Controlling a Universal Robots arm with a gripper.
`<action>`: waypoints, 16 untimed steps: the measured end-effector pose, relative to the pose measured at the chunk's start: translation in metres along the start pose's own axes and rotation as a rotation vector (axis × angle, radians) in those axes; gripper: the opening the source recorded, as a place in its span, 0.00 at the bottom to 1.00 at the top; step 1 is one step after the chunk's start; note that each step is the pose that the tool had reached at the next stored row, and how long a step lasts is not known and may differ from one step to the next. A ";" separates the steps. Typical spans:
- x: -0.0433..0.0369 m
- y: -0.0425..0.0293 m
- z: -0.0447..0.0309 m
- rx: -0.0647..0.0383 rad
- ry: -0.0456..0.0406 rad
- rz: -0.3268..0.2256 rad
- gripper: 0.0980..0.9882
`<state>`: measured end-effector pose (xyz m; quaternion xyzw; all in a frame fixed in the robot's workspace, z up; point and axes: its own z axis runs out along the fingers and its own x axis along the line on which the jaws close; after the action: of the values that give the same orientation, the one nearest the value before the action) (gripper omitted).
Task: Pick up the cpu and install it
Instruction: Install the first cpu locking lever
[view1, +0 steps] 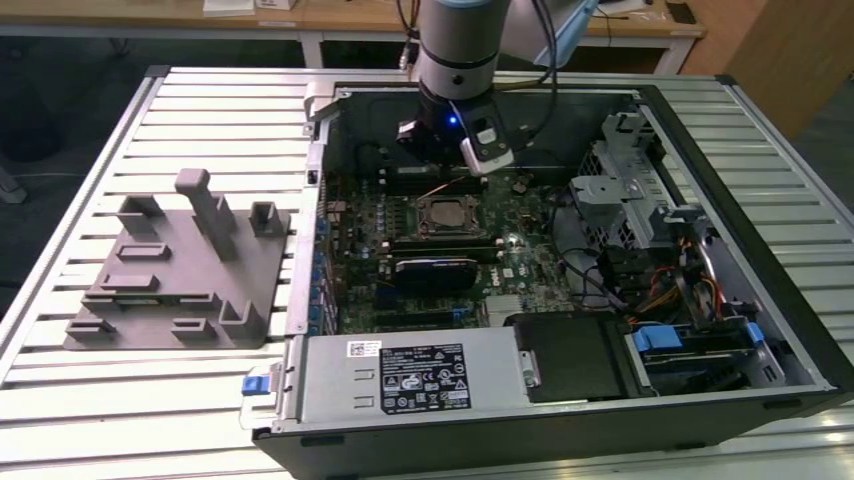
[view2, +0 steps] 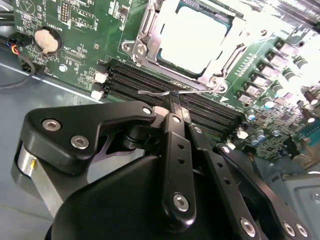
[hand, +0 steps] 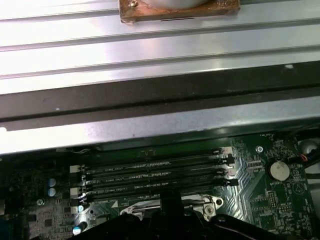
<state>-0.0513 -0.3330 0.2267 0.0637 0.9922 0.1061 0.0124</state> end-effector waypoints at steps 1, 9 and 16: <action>0.0004 0.0015 0.0015 0.001 -0.0012 0.000 0.01; 0.0023 0.0087 0.0126 0.030 -0.0079 -0.002 0.01; 0.0023 0.0085 0.0134 0.034 -0.0104 0.002 0.01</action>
<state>-0.0520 -0.3216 0.2154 0.0653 0.9937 0.0890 0.0164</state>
